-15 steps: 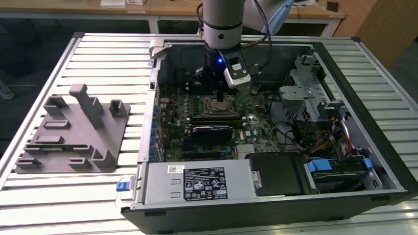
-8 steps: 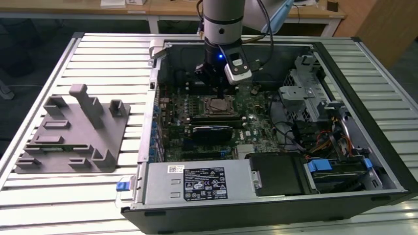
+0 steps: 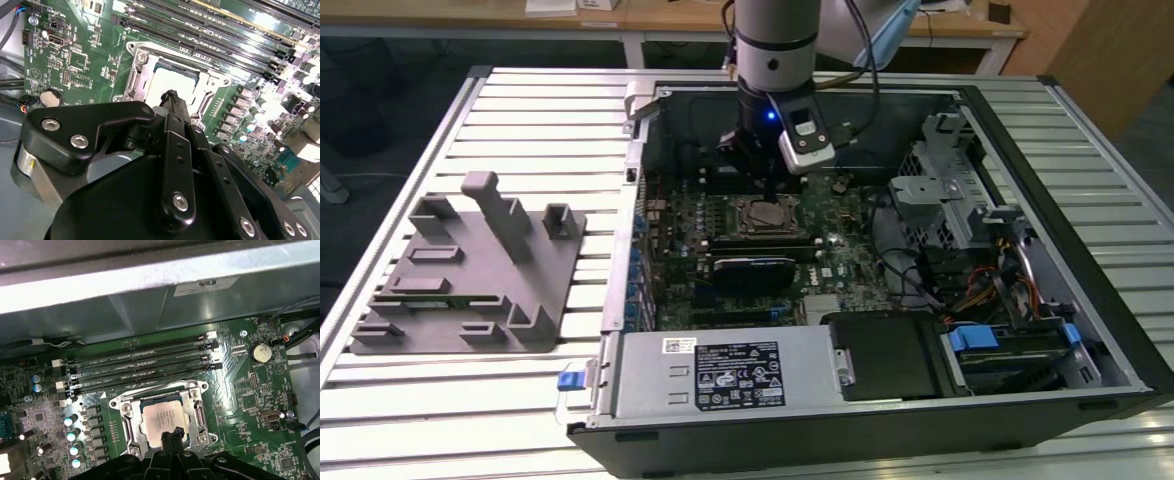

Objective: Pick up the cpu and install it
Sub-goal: 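Install the second cpu locking lever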

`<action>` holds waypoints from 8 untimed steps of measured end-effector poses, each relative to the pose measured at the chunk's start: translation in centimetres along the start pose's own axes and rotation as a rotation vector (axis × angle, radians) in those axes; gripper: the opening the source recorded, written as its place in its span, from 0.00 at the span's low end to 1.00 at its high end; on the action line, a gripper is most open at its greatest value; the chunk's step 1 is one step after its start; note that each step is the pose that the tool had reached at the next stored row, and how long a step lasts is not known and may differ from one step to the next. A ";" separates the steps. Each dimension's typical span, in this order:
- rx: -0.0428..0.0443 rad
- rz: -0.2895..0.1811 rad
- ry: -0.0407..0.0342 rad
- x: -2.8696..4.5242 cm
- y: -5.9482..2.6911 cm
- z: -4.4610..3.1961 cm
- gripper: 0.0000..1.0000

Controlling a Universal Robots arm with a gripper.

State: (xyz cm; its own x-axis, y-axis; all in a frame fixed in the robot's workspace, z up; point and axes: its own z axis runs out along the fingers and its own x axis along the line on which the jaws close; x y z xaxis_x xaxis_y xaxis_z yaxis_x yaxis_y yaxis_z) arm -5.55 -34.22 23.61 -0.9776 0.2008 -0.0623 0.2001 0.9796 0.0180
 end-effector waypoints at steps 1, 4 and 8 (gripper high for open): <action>0.0001 0.000 0.0000 -0.02 -0.10 0.00 0.11; 0.0000 0.000 0.0000 -0.10 -0.49 0.00 0.11; 0.0000 0.000 0.0000 -0.22 -1.08 0.00 0.11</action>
State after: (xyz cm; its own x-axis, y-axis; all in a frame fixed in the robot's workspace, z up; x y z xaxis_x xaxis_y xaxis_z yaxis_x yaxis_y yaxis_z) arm -5.54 -35.32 23.61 -0.9776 0.2008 -0.0623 0.2001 0.9796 0.0180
